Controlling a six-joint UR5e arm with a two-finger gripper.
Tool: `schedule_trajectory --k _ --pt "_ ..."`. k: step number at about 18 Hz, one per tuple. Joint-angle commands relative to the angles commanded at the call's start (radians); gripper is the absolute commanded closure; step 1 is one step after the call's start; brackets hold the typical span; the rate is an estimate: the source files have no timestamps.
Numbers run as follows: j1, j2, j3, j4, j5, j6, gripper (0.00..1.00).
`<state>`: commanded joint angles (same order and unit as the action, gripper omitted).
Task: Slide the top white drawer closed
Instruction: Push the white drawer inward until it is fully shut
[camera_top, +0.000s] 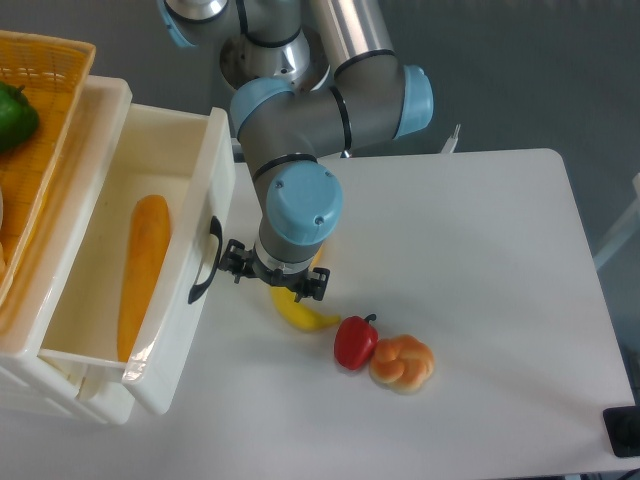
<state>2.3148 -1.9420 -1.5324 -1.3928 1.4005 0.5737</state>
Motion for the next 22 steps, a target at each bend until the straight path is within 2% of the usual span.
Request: schedule_trajectory --k 13,22 --pt "-0.077 0.008 0.0 0.008 -0.002 -0.006 0.0" --pt "-0.104 0.008 0.003 0.011 -0.002 -0.005 0.0"
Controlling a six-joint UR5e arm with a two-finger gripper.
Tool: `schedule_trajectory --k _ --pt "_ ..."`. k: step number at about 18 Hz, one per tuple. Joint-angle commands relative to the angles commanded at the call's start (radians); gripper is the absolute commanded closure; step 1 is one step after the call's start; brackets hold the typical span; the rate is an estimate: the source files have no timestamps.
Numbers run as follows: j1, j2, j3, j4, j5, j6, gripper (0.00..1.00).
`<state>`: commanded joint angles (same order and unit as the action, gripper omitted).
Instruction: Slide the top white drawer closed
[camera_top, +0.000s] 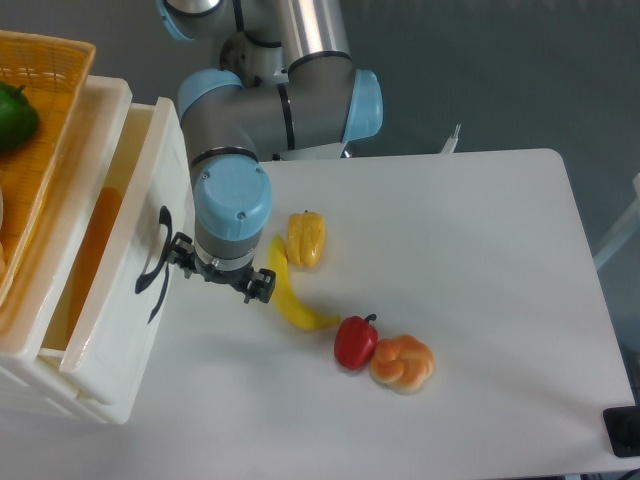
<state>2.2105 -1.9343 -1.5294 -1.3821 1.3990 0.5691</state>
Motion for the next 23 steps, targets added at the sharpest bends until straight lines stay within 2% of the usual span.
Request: schedule_trajectory --k 23 --pt "-0.037 -0.003 0.008 0.0 0.0 0.0 0.0"
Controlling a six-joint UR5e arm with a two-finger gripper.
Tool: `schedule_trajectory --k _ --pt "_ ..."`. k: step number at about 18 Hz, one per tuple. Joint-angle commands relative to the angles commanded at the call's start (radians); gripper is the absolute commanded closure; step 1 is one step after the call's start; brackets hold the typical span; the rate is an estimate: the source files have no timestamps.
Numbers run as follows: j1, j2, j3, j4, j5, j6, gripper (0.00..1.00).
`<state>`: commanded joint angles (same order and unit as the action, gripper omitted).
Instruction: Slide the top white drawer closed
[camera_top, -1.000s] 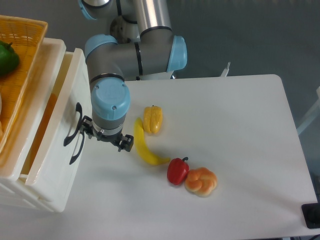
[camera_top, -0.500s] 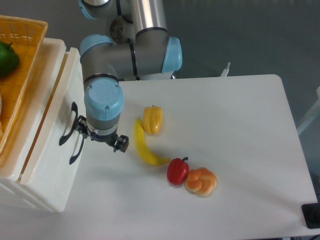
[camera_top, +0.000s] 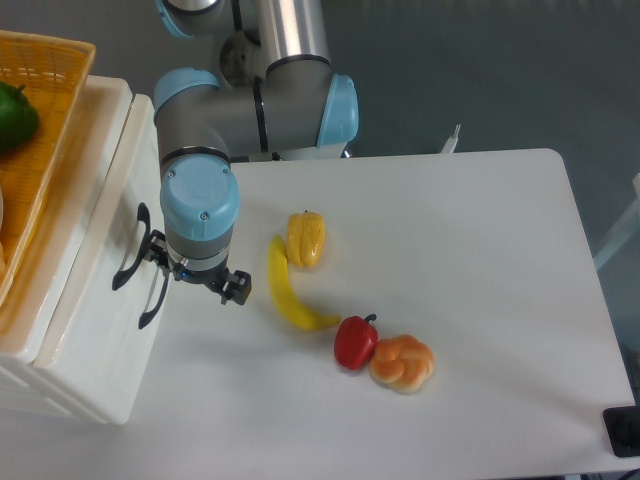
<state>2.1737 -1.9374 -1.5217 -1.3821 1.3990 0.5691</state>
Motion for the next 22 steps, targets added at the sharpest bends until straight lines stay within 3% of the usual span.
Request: schedule_trajectory --k 9,16,22 --pt "0.017 0.0 0.017 0.0 0.003 0.005 0.0" --pt "0.127 -0.005 0.09 0.003 0.024 0.046 0.0" --pt "0.259 0.028 0.097 0.024 0.135 0.446 0.0"
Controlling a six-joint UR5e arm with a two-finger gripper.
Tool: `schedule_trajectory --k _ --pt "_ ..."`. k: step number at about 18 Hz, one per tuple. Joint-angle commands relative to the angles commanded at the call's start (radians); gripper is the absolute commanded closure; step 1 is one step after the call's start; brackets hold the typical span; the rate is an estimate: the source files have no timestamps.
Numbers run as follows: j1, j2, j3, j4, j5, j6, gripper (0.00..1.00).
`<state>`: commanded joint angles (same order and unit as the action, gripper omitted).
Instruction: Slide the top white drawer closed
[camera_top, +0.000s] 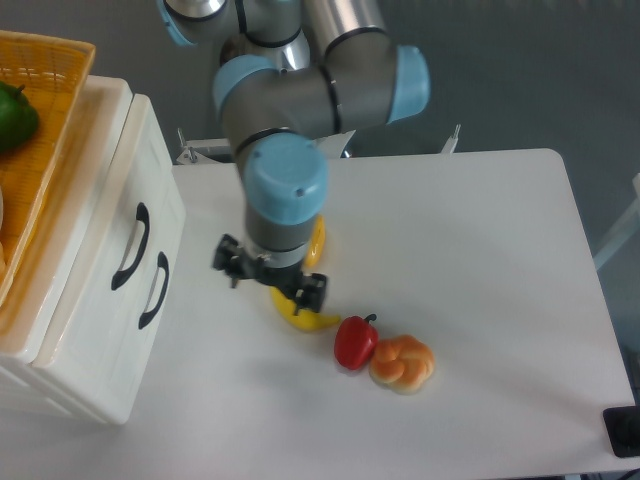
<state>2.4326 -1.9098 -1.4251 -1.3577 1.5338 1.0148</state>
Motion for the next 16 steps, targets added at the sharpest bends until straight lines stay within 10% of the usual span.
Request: schedule_trajectory --k 16 --pt "0.299 0.028 0.023 0.012 0.034 0.623 0.0"
